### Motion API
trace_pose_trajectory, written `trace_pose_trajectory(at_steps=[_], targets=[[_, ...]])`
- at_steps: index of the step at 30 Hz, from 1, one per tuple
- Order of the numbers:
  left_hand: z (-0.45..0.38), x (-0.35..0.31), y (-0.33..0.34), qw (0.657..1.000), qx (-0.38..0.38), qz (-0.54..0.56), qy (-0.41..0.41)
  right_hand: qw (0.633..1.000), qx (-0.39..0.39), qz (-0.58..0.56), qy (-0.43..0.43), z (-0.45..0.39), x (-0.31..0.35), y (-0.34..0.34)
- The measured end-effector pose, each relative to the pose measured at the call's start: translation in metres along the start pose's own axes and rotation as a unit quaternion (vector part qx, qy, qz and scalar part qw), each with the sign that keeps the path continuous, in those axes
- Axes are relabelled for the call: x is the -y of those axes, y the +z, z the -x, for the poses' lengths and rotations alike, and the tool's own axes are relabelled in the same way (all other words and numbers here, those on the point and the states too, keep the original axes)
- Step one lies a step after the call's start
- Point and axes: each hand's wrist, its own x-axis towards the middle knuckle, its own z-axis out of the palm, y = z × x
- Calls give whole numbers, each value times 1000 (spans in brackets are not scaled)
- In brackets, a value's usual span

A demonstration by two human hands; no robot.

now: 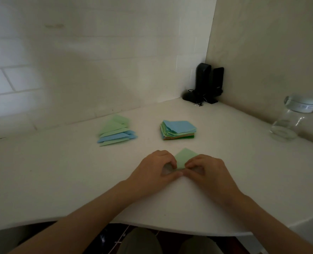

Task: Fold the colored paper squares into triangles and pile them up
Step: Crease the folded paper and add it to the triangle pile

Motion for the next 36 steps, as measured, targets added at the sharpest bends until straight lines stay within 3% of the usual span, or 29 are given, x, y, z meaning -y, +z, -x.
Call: trace_pose_trajectory(at_steps=[14, 21, 27, 33, 36], targets=[[-6, 0, 12, 990, -58, 77, -99, 998, -1, -7, 68, -7, -4, 2], [-15, 2, -1, 985, 31, 73, -154, 985, 95, -28, 142, -18, -5, -9], [-9, 5, -6, 988, 45, 88, -118, 978, 108, -47, 171, -21, -2, -10], [-5, 7, -10, 991, 78, 72, -76, 970, 175, 52, 162, -27, 13, -6], [-2, 5, -11, 992, 75, 75, -66, 964, 193, 33, 181, -31, 15, -12]])
